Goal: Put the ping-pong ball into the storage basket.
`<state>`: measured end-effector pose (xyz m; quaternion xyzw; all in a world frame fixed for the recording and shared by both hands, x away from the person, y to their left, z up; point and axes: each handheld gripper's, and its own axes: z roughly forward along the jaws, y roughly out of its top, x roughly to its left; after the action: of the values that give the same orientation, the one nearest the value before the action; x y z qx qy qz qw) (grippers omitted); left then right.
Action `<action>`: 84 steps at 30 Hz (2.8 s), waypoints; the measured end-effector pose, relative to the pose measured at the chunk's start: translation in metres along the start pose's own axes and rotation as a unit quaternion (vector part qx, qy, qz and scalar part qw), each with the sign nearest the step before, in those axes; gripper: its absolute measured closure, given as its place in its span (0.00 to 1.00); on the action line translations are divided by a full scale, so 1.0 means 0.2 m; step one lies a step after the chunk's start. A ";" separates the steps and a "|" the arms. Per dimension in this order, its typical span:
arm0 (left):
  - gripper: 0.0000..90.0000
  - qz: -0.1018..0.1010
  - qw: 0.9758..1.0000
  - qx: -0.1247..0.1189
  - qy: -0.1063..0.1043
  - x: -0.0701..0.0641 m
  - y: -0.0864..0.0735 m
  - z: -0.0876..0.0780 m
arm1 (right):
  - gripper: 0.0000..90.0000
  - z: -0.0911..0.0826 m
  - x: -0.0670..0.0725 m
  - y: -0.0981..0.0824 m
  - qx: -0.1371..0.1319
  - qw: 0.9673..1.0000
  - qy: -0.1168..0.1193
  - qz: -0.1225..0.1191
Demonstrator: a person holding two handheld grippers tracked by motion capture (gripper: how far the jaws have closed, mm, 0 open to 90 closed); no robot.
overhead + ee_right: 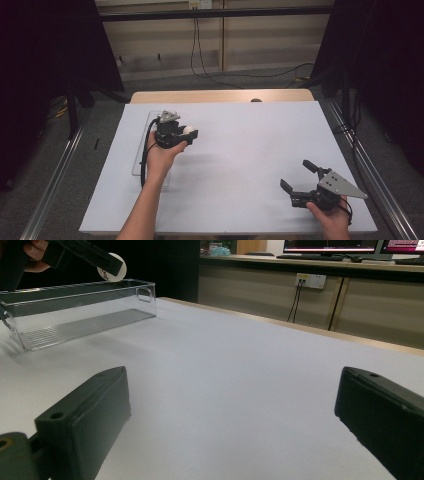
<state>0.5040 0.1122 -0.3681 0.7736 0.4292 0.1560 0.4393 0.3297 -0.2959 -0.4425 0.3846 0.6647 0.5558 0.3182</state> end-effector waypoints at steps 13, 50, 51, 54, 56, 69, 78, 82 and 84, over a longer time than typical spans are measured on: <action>0.57 -0.007 1.000 -0.010 0.008 0.03 -0.02 -0.04 | 0.01 0.00 0.00 0.00 -0.001 1.000 -0.001 0.000; 0.57 -0.015 1.000 -0.012 0.019 0.11 -0.09 -0.12 | 0.01 0.00 0.00 0.00 -0.001 1.000 0.000 -0.001; 0.57 -0.017 1.000 -0.013 0.018 0.11 -0.09 -0.12 | 0.01 0.00 0.00 0.00 0.000 1.000 0.001 -0.001; 0.57 -0.026 0.999 -0.019 0.018 0.12 -0.10 -0.12 | 0.01 0.00 0.00 0.00 0.001 1.000 0.002 -0.001; 0.57 -0.020 0.999 -0.013 0.021 0.12 -0.10 -0.13 | 0.01 0.00 0.00 0.00 0.000 1.000 0.002 -0.002; 0.57 -0.029 0.999 -0.019 0.029 0.16 -0.11 -0.16 | 0.01 0.00 0.00 0.00 0.000 1.000 0.001 -0.002; 0.57 -0.028 0.999 -0.016 0.031 0.17 -0.11 -0.18 | 0.01 0.00 0.00 0.00 0.000 1.000 0.002 -0.003; 0.57 -0.030 0.999 -0.020 0.033 0.18 -0.12 -0.18 | 0.01 0.00 0.00 0.00 0.001 1.000 0.002 0.000; 0.57 -0.031 0.999 -0.018 0.033 0.18 -0.12 -0.19 | 0.01 0.00 0.00 0.00 0.001 1.000 0.001 -0.002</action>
<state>0.4900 0.1671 -0.3709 0.7462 0.4645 0.1757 0.4433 0.3305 -0.2962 -0.4430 0.3831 0.6663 0.5552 0.3178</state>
